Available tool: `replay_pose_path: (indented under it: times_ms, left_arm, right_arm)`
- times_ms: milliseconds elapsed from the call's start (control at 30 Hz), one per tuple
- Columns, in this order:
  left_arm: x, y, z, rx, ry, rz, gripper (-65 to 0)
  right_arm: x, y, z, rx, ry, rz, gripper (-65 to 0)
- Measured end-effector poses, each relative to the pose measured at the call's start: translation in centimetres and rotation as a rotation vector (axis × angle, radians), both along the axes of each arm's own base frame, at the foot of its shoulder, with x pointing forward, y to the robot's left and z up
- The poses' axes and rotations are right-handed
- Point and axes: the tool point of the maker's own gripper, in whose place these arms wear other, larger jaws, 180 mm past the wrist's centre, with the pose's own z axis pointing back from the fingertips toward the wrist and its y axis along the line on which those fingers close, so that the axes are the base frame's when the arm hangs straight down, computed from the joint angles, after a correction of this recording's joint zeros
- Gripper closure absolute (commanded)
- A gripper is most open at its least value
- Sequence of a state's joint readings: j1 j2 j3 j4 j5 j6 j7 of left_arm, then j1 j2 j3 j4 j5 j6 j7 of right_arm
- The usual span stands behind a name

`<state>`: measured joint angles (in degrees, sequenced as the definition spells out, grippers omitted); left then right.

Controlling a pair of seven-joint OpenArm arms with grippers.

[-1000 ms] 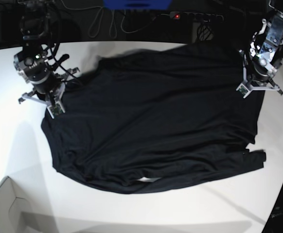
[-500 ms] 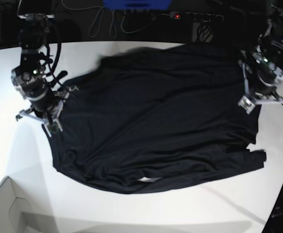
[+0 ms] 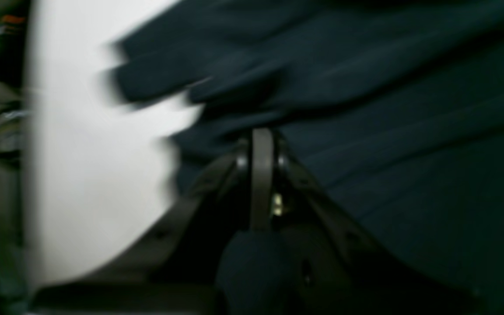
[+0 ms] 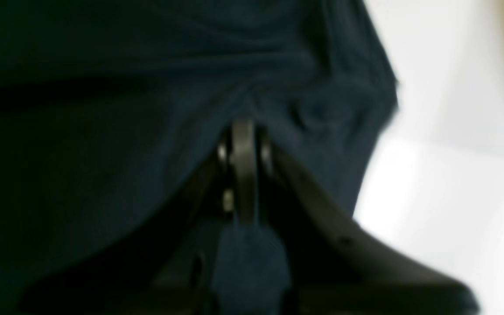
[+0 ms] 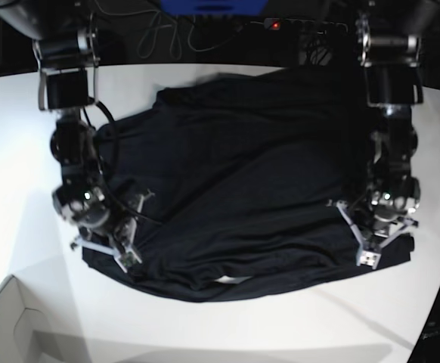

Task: Layout the t-shirt on the table in an organized manner, then fold the t-shirt properly
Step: 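Grasp the hem with both grippers and pull it toward the collar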

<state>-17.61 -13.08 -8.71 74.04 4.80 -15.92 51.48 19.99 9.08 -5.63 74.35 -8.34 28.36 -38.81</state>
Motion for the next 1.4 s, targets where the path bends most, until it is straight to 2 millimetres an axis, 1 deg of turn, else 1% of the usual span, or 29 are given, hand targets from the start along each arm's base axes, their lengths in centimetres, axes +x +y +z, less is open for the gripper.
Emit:
replay_pose_path:
  times_ms: [33,67,200,267,333,367,400,467,500,533,600,667,733,800,833,900,967,1000,1033,1100,1200,1267,1333,1400]
  left_arm:
    - [0.1,0.0,-1.3,-0.016,0.047,0.017,-0.4]
    - [0.5,0.1,-2.2,-0.031,0.078,0.032,-0.4]
    - [2.4,0.3,-2.9,-0.066,0.047,0.040,-0.4]
    - [2.6,0.6,-3.7,-0.080,0.036,0.045,-0.4]
    - [2.0,0.6,-5.0,-0.085,0.053,0.047,-0.4]
    - [2.3,0.6,-4.9,-0.091,0.024,0.045,-0.4]
    - [2.4,0.6,-5.0,-0.092,0.033,0.047,-0.4]
    - [2.6,0.7,-5.3,-0.098,0.036,0.051,-0.4]
    - [2.8,0.7,-5.3,-0.104,0.034,0.053,-0.4]
    - [3.0,0.7,-5.2,-0.105,0.035,0.054,-0.3]
    - [3.1,0.7,-5.3,-0.110,0.025,0.052,-0.3]
    - [3.4,0.6,-5.0,-0.118,0.012,0.052,-0.3]
    - [3.6,0.6,-4.7,-0.116,0.016,0.051,-0.3]
    - [3.8,0.6,-4.0,-0.128,0.001,0.067,-0.3]
    - [4.1,0.7,-3.3,-0.144,-0.024,0.079,-0.3]
    - [5.0,1.3,-1.4,-0.167,-0.085,0.110,-0.3]
    - [6.1,2.2,1.0,-0.186,-0.164,0.147,-0.3]
    - [6.5,2.6,1.9,-0.195,-0.193,0.161,-0.3]
    - [6.6,3.0,2.2,-0.201,-0.203,0.174,-0.3]
    - [6.3,3.3,2.0,-0.189,-0.194,0.181,-0.3]
    - [5.7,2.5,0.8,-0.201,-0.164,0.171,-0.3]
    - [5.4,1.8,0.2,-0.215,-0.155,0.172,-0.3]
    - [4.9,0.7,-0.2,-0.223,-0.156,0.162,-0.3]
    - [3.9,-0.6,-0.6,-0.231,-0.130,0.147,-0.3]
  right_arm:
    - [0.8,0.3,-0.4,-0.001,0.009,0.014,0.0]
    - [1.7,0.3,-0.6,-0.003,0.016,0.021,0.0]
    - [5.9,0.4,0.4,0.068,-0.036,0.024,0.0]
    - [7.3,0.4,-0.1,0.121,-0.038,0.019,0.0]
    - [7.7,0.1,-1.4,0.153,-0.012,0.006,0.0]
    - [7.7,-0.1,-2.2,0.171,0.002,-0.005,0.0]
    - [7.5,-0.4,-3.1,0.187,0.018,-0.018,0.0]
    - [6.4,-0.9,-5.3,0.224,0.048,-0.039,0.0]
    - [6.7,-1.1,-5.3,0.264,-0.004,-0.061,0.0]
    - [6.8,-1.6,-5.4,0.264,-0.026,-0.090,0.0]
    - [7.3,-3.7,-5.4,0.210,-0.075,-0.170,0.0]
    - [7.5,-6.7,-5.2,0.144,-0.120,-0.250,0.0]
    - [7.0,-9.5,-5.3,0.086,-0.146,-0.313,0.0]
    - [6.8,-11.3,-5.2,0.049,-0.169,-0.354,0.0]
    - [6.6,-11.9,-5.2,0.035,-0.164,-0.369,0.0]
    - [6.5,-12.6,-5.1,0.026,-0.165,-0.376,0.0]
    - [6.4,-12.9,-5.2,0.021,-0.164,-0.380,0.0]
    - [6.4,-12.9,-5.2,0.020,-0.163,-0.380,0.0]
    - [6.4,-12.9,-5.0,0.026,-0.166,-0.382,0.0]
    - [6.8,-13.1,-3.9,0.068,-0.203,-0.422,0.0]
    - [7.3,-14.3,-1.1,0.122,-0.289,-0.482,0.0]
    - [7.2,-14.9,0.0,0.117,-0.273,-0.495,0.0]
    - [7.0,-14.6,0.8,0.107,-0.242,-0.469,0.0]
    - [6.4,-13.6,1.0,0.094,-0.194,-0.435,0.0]
